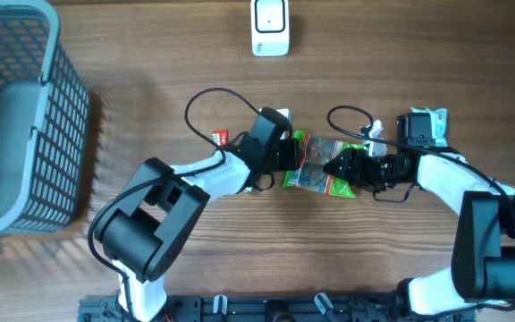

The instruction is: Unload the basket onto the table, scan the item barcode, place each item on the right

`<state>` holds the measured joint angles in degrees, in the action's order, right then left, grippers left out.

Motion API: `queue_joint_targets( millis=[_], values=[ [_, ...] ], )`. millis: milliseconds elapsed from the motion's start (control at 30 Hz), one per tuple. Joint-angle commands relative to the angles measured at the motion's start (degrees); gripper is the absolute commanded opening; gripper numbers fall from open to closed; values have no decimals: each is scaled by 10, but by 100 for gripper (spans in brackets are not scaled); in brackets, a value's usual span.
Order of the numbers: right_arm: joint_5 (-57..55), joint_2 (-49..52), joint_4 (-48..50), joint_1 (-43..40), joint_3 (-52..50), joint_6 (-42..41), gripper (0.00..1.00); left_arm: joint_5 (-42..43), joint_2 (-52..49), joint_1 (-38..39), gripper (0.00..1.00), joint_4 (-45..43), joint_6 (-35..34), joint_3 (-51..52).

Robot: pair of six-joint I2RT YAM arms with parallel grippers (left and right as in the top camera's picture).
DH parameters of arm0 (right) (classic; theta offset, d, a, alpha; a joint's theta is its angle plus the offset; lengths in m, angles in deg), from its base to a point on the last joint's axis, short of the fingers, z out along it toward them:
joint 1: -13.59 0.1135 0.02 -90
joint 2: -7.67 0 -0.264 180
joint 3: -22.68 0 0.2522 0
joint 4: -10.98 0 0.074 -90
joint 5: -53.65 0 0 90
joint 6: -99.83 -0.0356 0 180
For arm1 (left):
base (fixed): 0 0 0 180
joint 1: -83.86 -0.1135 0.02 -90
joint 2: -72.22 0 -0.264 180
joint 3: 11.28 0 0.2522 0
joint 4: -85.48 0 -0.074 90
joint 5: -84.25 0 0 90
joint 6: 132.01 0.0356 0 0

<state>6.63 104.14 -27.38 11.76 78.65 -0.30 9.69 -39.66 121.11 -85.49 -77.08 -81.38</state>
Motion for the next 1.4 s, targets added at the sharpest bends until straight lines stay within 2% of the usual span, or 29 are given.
queue_joint_targets(
  millis=[0, 100, 267, 500, 700, 967, 1200, 1300, 1367],
  values=[
    [-49, 7, -23, 2, -3, 11, 76, -12, -22, 5, 9, 6, -1, 5],
    [-61, 7, -25, 8, -3, 9, 76, -12, -22, 5, 8, 4, -1, 5],
    [-102, 7, -38, 28, -3, -71, 81, -12, -22, 5, 4, 5, -1, 5],
    [-100, 7, -116, 39, -3, -134, 85, -12, -22, 5, 4, 7, -1, 5],
    [-100, 7, -141, 39, -3, -293, 91, -12, -22, 5, 4, 7, -1, 5],
    [-98, 7, 0, 39, -3, -263, 84, -12, -22, 5, 4, 7, -1, 5],
    [-74, 7, -68, 39, -8, -211, 81, -19, -22, 5, 4, 6, -1, 5],
    [-74, 7, -38, 39, -35, -224, 78, -21, -22, 5, 4, 6, -1, 5],
    [-65, 7, 24, 39, -71, -266, 73, -21, -22, 5, 4, 7, -1, 5]
  ],
)
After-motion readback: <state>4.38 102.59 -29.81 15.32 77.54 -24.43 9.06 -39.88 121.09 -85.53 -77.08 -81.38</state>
